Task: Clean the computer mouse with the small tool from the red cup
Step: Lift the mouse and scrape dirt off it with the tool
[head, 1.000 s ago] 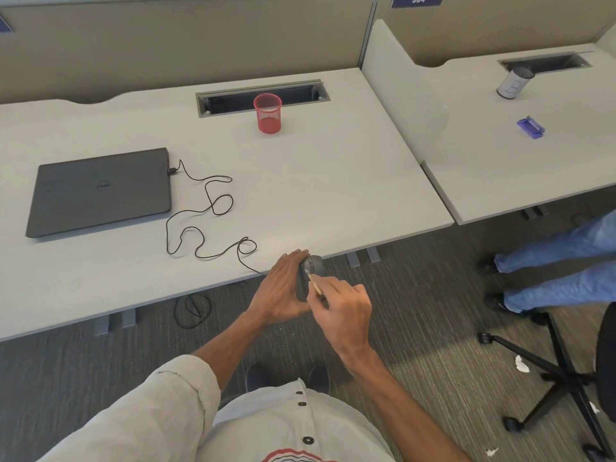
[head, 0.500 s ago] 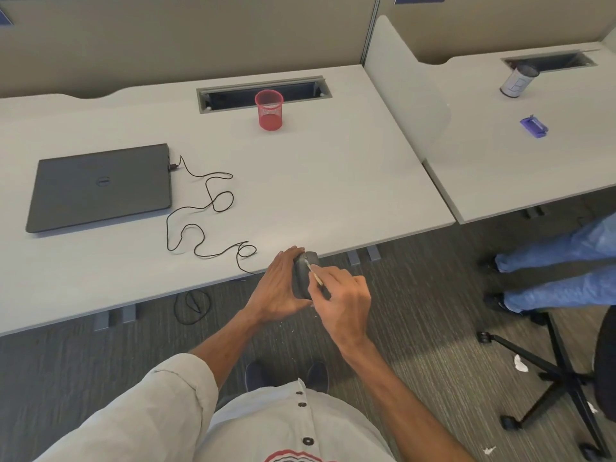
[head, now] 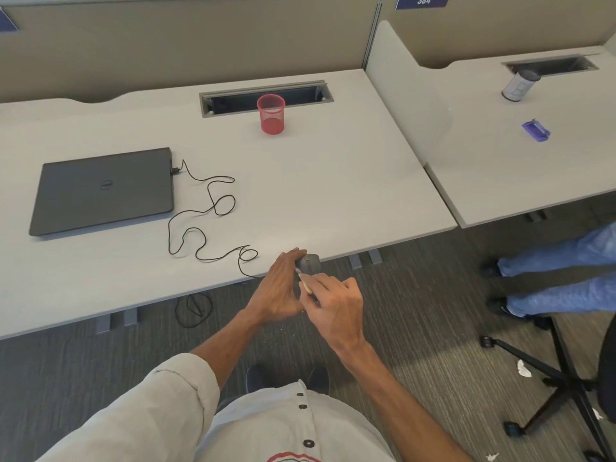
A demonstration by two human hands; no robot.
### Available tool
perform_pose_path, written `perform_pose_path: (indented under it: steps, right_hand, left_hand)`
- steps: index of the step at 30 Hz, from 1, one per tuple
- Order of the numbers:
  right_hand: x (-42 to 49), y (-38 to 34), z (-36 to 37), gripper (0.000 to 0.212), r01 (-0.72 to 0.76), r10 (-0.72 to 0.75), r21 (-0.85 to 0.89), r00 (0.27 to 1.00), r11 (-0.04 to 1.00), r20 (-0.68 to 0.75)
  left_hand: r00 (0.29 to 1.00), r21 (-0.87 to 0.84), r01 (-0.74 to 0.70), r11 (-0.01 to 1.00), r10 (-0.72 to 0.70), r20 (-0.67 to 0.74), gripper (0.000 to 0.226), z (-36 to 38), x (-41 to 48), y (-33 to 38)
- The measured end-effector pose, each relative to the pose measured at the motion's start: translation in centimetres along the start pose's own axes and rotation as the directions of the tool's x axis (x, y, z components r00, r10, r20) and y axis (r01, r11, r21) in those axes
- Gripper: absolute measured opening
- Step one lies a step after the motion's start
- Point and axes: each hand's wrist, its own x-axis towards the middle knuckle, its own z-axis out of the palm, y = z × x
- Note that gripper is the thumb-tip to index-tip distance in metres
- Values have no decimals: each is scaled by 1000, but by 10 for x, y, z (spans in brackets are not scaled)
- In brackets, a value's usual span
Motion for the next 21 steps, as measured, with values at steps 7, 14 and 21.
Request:
perform_pose_path:
  steps: [7, 14, 21]
  right_hand:
    - [13, 12, 1, 22, 2, -5, -110, 1000, 994, -23]
    - [11, 6, 12, 26, 123, -112, -97, 988, 988, 108]
    - [9, 15, 6, 26, 132, -137, 42, 980, 990, 142]
  left_hand:
    - [1000, -4, 0, 1000, 0, 12, 107, -2, 4, 1]
    - [999, 34, -40, 999, 40, 8, 94, -4, 3, 2]
    - [999, 24, -36, 999, 36, 4, 98, -5, -1, -2]
